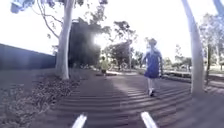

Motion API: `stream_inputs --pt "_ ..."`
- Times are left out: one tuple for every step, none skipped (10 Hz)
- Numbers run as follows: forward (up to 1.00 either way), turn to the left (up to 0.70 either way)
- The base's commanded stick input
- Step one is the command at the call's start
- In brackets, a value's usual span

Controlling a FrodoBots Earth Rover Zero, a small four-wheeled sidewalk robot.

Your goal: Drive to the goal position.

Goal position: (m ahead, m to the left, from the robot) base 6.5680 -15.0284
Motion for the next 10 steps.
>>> stream_inputs --pt "0.98 0.0" --pt "0.99 0.0" --pt "0.99 -0.04" --pt "0.98 -0.07" --pt "0.98 -0.21" --pt "0.98 -0.39" --pt "0.98 -0.35" --pt "0.99 -0.05" --pt "0.98 0.0" --pt "0.98 0.0"
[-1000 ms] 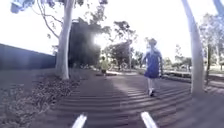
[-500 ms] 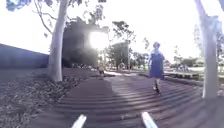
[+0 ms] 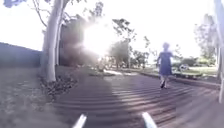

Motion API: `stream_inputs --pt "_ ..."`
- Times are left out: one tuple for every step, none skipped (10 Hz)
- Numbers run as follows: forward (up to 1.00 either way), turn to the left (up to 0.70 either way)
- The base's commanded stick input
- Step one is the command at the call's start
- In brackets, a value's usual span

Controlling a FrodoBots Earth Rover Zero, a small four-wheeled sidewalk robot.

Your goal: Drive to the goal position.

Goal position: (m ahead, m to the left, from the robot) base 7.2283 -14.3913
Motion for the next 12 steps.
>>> stream_inputs --pt "0.98 0.0" --pt "0.98 -0.01" --pt "0.98 -0.05" --pt "0.98 -0.08" --pt "0.98 -0.39" --pt "0.98 -0.37" --pt "0.98 -0.21" --pt "0.98 0.0" --pt "0.98 0.0" --pt "0.98 0.0" --pt "0.98 0.0" --pt "0.98 0.0"
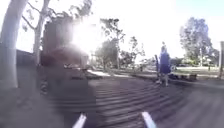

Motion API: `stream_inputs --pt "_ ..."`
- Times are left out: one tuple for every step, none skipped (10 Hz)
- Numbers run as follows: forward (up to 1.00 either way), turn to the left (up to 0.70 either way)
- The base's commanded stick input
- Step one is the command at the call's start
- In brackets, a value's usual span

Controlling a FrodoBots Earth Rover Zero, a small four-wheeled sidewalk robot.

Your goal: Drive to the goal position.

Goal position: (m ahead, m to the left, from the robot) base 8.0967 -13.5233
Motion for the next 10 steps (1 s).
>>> stream_inputs --pt "0.98 0.0" --pt "0.99 0.0" --pt "0.99 -0.19" --pt "0.98 -0.35" --pt "0.98 -0.25" --pt "0.98 -0.14" --pt "0.98 -0.04" --pt "0.99 0.0" --pt "0.99 0.0" --pt "0.99 0.0"
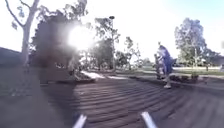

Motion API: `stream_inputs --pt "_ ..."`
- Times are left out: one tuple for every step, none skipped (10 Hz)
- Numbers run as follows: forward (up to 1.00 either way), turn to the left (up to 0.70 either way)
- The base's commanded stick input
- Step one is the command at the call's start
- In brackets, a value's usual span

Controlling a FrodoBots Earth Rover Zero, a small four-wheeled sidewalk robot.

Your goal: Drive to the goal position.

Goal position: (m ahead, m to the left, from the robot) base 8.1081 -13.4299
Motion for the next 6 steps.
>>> stream_inputs --pt "0.99 0.0" --pt "0.98 0.0" --pt "0.99 0.0" --pt "0.98 0.0" --pt "0.98 0.0" --pt "0.98 0.0"
